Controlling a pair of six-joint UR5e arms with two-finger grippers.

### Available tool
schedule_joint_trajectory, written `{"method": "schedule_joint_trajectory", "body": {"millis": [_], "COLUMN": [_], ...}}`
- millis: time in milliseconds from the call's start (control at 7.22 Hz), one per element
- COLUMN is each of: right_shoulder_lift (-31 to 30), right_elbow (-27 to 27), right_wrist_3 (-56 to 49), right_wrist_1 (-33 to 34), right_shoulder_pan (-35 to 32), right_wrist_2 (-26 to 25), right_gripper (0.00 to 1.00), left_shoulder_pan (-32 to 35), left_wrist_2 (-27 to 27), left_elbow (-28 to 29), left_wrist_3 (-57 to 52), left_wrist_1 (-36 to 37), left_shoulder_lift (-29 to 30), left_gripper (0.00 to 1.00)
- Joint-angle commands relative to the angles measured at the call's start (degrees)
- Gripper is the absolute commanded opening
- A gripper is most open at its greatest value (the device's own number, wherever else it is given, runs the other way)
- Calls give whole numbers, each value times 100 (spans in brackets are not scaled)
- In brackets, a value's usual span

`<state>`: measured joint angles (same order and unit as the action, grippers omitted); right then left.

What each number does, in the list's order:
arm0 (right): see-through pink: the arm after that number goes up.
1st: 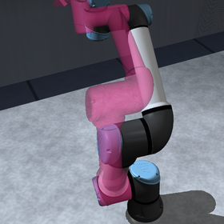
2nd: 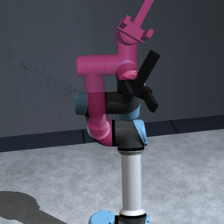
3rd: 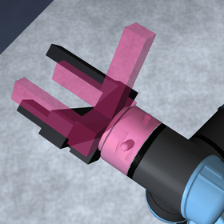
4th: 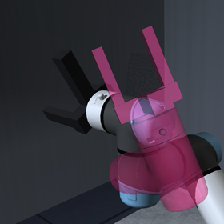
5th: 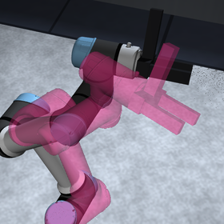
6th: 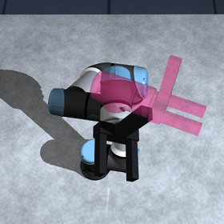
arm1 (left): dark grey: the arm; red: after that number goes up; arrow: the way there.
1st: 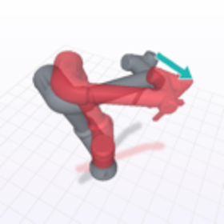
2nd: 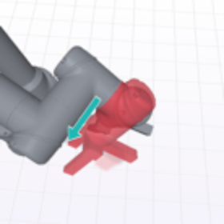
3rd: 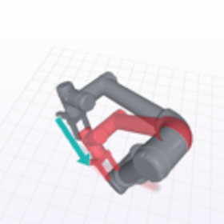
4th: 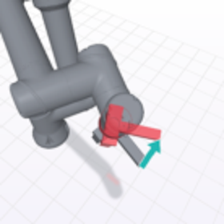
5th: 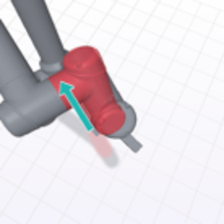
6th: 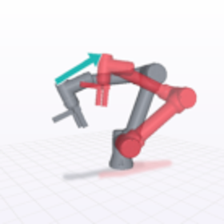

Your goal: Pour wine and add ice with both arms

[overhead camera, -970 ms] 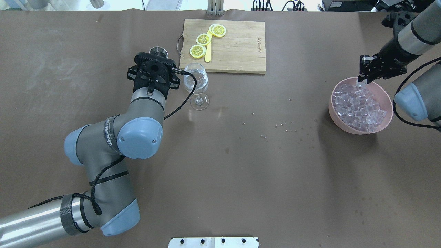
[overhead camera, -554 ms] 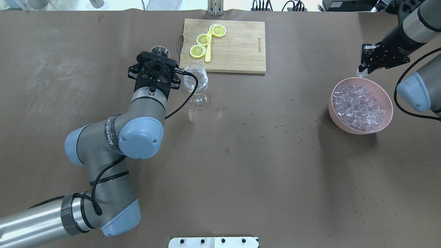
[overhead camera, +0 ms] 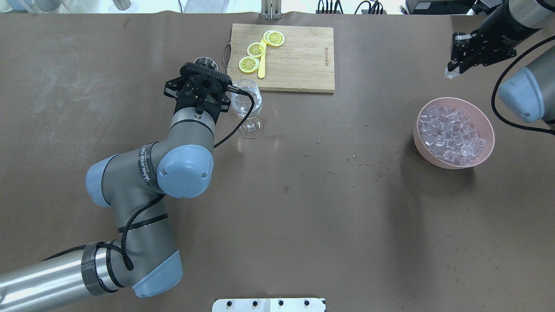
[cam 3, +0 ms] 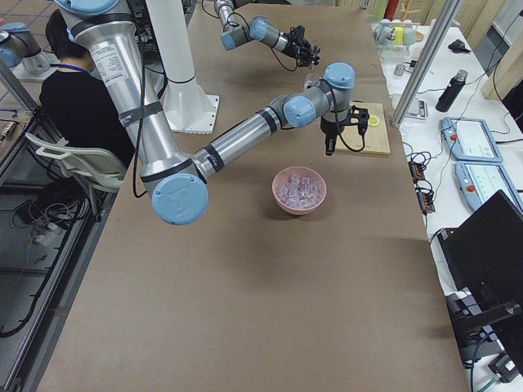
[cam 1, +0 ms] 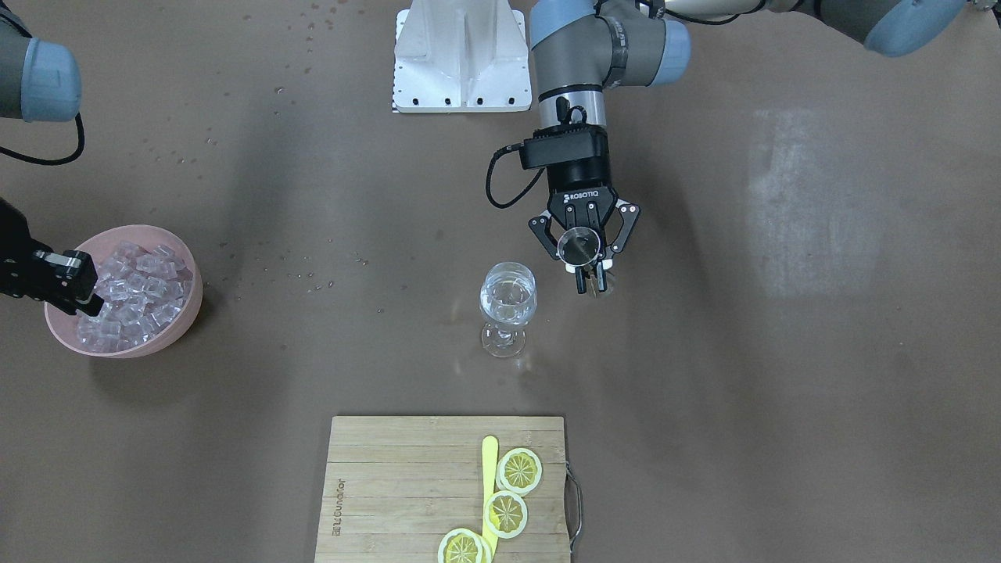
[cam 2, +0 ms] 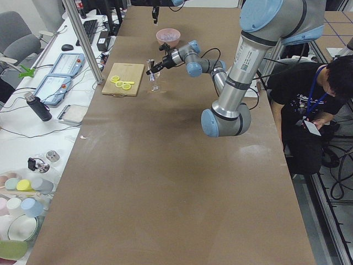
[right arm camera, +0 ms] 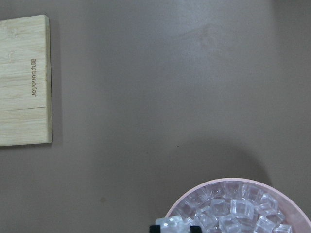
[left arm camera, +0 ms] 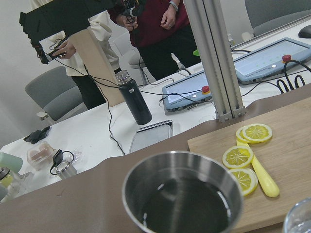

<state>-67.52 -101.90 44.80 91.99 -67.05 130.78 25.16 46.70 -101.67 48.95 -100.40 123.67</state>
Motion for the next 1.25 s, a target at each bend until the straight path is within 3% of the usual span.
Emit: {"method": "schedule_joint_trajectory", "body": {"millis": [0,277,1108], "right_shoulder_lift": [72,378,547], "right_elbow": [30,222,179], "right_wrist_3": [-355,-524,-639], "right_wrist_1": [30,292,285], "right_shoulder_pan": [-115,-344,-458], "right_wrist_2": [-52,-192,-176], "right_gripper": [0,0,0], "left_shoulder_pan": [-29,-37,-46], "left_wrist_2": [-12,-56,-248], "left_elbow": [25,51,104], "left_wrist_3": [-69,-78,-324], "left_wrist_1": [213,285,934], "left_shoulder_lift": [16,95,342], "left_gripper": [16,13,12]}}
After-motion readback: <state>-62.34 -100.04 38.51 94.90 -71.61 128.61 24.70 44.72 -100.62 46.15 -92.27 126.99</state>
